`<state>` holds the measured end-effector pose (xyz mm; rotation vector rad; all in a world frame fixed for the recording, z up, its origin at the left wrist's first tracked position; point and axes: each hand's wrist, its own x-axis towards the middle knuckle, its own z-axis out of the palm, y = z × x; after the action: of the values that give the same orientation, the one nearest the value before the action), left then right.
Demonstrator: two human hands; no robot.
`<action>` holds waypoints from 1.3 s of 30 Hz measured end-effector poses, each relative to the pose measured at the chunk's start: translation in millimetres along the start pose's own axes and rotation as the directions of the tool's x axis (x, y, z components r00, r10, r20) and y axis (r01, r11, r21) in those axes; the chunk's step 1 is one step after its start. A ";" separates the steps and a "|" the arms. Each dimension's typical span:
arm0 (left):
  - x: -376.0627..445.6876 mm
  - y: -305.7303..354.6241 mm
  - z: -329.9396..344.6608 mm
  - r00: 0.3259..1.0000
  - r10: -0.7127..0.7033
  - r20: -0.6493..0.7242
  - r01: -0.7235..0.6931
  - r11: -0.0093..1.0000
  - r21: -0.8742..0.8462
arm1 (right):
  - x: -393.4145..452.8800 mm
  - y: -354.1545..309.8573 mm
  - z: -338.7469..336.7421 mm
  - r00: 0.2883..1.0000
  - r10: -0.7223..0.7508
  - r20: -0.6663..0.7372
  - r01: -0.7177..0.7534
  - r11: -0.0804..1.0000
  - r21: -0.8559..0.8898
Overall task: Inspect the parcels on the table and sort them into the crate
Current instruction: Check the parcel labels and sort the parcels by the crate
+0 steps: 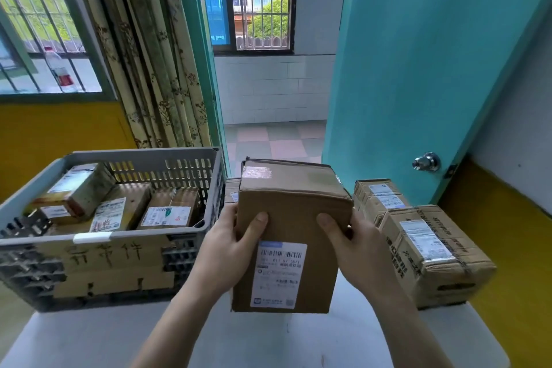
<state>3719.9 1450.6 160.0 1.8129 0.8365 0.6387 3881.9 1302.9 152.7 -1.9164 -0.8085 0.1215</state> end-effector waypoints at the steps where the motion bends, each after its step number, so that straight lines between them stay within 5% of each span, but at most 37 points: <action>1: 1.1 1.3 -2.6 1.000 -0.005 -0.003 0.005 1.000 0.006 | -2.7 -0.2 2.3 1.000 -0.017 -0.007 0.017 1.000 -0.010; 7: 6.4 2.0 -19.5 1.000 0.007 -0.002 -0.007 0.990 0.144 | -7.6 -18.0 8.0 0.999 -0.043 -0.014 0.042 0.999 -0.011; 11: 5.7 -6.2 -29.1 1.000 0.013 0.013 -0.015 0.985 0.172 | -8.3 -33.2 17.0 0.997 0.070 0.021 -0.069 0.997 -0.027; 22: 23.2 -2.6 -45.7 0.993 -0.063 0.098 0.067 0.997 -0.038 | -0.2 -26.0 28.3 0.948 0.313 0.048 -0.315 0.911 0.266; 39: 26.8 -4.5 -35.4 0.996 0.050 0.079 -0.043 0.996 -0.081 | 0.6 -29.8 26.6 0.973 0.232 -0.020 -0.227 0.964 0.142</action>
<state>3709.2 1492.8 170.0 1.7784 0.7071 0.6154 3856.9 1331.6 164.8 -1.8690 -0.5370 0.2766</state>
